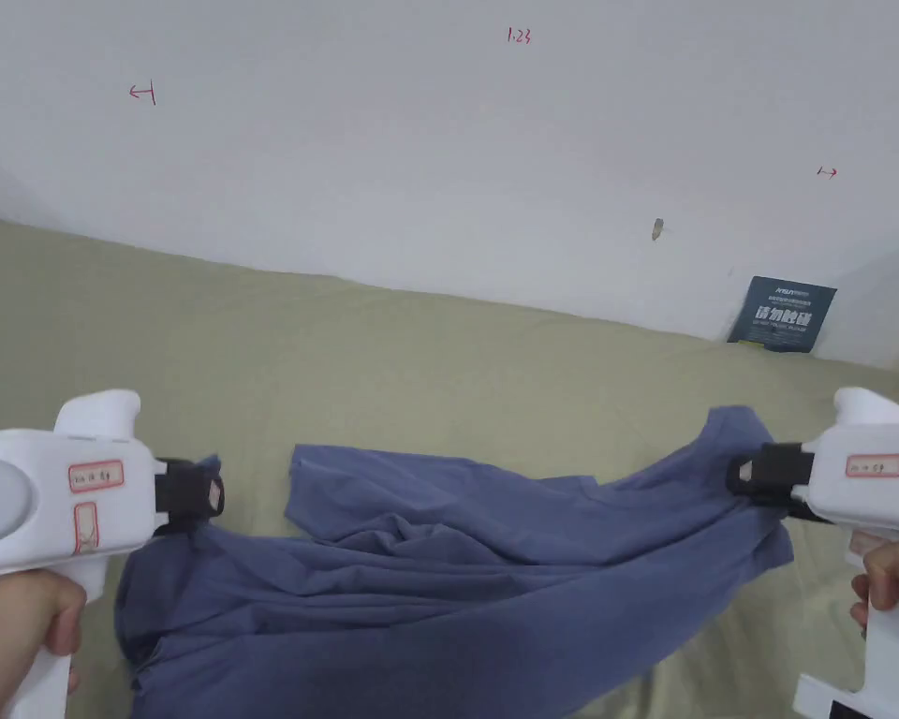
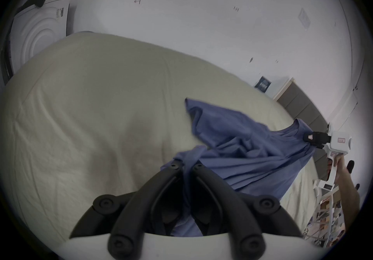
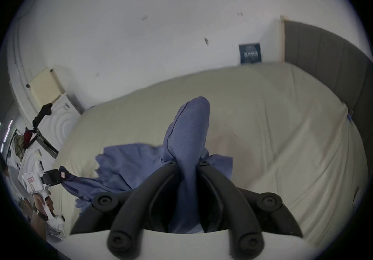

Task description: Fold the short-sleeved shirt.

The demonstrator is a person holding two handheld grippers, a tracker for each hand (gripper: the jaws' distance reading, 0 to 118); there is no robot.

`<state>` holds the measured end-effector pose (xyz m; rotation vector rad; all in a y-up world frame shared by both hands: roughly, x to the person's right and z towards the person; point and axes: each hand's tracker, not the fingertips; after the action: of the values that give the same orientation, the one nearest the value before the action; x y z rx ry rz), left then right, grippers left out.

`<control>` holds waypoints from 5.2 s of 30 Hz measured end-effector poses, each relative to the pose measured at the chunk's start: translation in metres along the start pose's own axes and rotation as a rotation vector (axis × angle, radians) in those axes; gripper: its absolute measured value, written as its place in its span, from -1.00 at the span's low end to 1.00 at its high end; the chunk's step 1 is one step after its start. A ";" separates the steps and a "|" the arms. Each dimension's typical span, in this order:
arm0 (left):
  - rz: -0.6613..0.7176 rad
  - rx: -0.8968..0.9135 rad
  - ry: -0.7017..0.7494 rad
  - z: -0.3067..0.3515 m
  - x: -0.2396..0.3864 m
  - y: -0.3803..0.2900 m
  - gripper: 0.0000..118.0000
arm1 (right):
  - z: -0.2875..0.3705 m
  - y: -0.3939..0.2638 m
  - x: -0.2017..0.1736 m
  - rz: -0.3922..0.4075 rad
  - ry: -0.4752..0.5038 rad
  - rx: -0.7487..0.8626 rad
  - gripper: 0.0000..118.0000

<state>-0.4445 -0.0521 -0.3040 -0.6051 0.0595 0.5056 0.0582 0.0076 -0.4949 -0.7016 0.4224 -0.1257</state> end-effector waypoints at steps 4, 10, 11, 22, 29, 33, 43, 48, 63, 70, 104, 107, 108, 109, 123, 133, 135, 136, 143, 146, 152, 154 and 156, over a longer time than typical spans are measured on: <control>-0.032 0.071 -0.024 0.019 0.020 0.032 -0.95 | 0.019 0.024 -0.027 0.017 0.049 0.073 -0.83; -0.080 0.194 -0.026 0.054 0.038 0.093 -0.95 | 0.019 0.061 -0.059 0.079 0.053 0.141 -0.83; -0.090 0.197 -0.021 0.058 0.041 0.106 -0.95 | 0.019 0.068 -0.065 0.076 0.055 0.161 -0.82; -0.266 0.421 0.088 0.106 0.103 0.221 -0.95 | 0.019 0.156 -0.124 0.188 0.001 0.366 -0.83; -0.342 0.515 0.051 0.138 0.136 0.221 -0.96 | 0.005 0.161 -0.128 0.172 0.009 0.414 -0.82; -0.387 0.448 0.053 0.129 0.128 0.175 -0.95 | -0.022 0.124 -0.108 0.158 -0.032 0.287 -0.82; -0.261 0.189 0.014 0.111 0.070 0.012 -0.95 | -0.028 0.023 -0.033 0.051 -0.066 0.144 -0.82; -0.248 0.089 0.018 0.113 0.054 -0.046 -0.95 | -0.018 -0.023 -0.006 0.053 -0.115 0.039 -0.82; -0.217 -0.133 0.089 0.144 0.009 -0.113 -0.88 | 0.019 -0.092 0.030 -0.004 -0.255 -0.131 0.13; -0.163 0.037 0.146 0.177 0.017 -0.135 1.00 | 0.066 -0.070 0.033 0.049 -0.176 -0.024 0.44; -0.014 -0.072 0.319 0.187 -0.010 -0.156 -0.58 | 0.132 -0.159 -0.135 0.324 0.194 -0.093 -1.00; 0.033 -0.212 0.359 0.161 -0.016 -0.163 0.93 | 0.138 -0.159 -0.129 0.338 0.214 -0.104 -1.00; 0.079 -0.133 0.296 0.151 -0.017 -0.159 0.94 | 0.145 -0.161 -0.133 0.354 0.216 -0.103 -1.00; 0.085 -0.141 0.308 0.143 -0.018 -0.161 0.99 | 0.147 -0.162 -0.132 0.361 0.221 -0.098 -1.00; -0.100 -0.194 0.402 0.093 -0.010 -0.200 -1.00 | 0.127 -0.165 -0.114 0.390 0.223 -0.114 -1.00; -0.034 -0.036 0.295 0.119 0.010 -0.180 -1.00 | 0.049 -0.119 -0.117 0.423 0.185 -0.202 -1.00; -0.034 -0.009 0.293 0.119 0.008 -0.174 -1.00 | 0.019 -0.092 -0.118 0.435 0.164 -0.211 -1.00; -0.032 -0.016 0.286 0.118 0.007 -0.171 -1.00 | 0.001 -0.072 -0.114 0.448 0.162 -0.228 -1.00; -0.042 -0.035 0.290 0.100 0.000 -0.162 -1.00 | -0.130 0.000 -0.140 0.504 0.152 -0.264 -1.00; -0.052 -0.040 0.296 0.095 -0.001 -0.163 -1.00 | -0.175 0.012 -0.156 0.625 0.107 -0.295 0.02; -0.043 -0.043 0.297 0.087 -0.008 -0.163 -1.00 | -0.249 0.029 -0.165 0.626 0.146 -0.383 0.37; -0.055 -0.046 0.292 0.086 -0.007 -0.162 -1.00 | -0.265 0.031 -0.166 0.619 0.165 -0.422 0.38; -0.079 -0.054 0.307 0.083 -0.007 -0.162 -1.00 | -0.268 0.027 -0.163 0.606 0.121 -0.481 0.38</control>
<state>-0.3815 -0.1232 -0.1484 -0.7313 0.3129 0.3351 -0.2022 -0.0914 -0.6410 -1.0083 0.7770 0.5241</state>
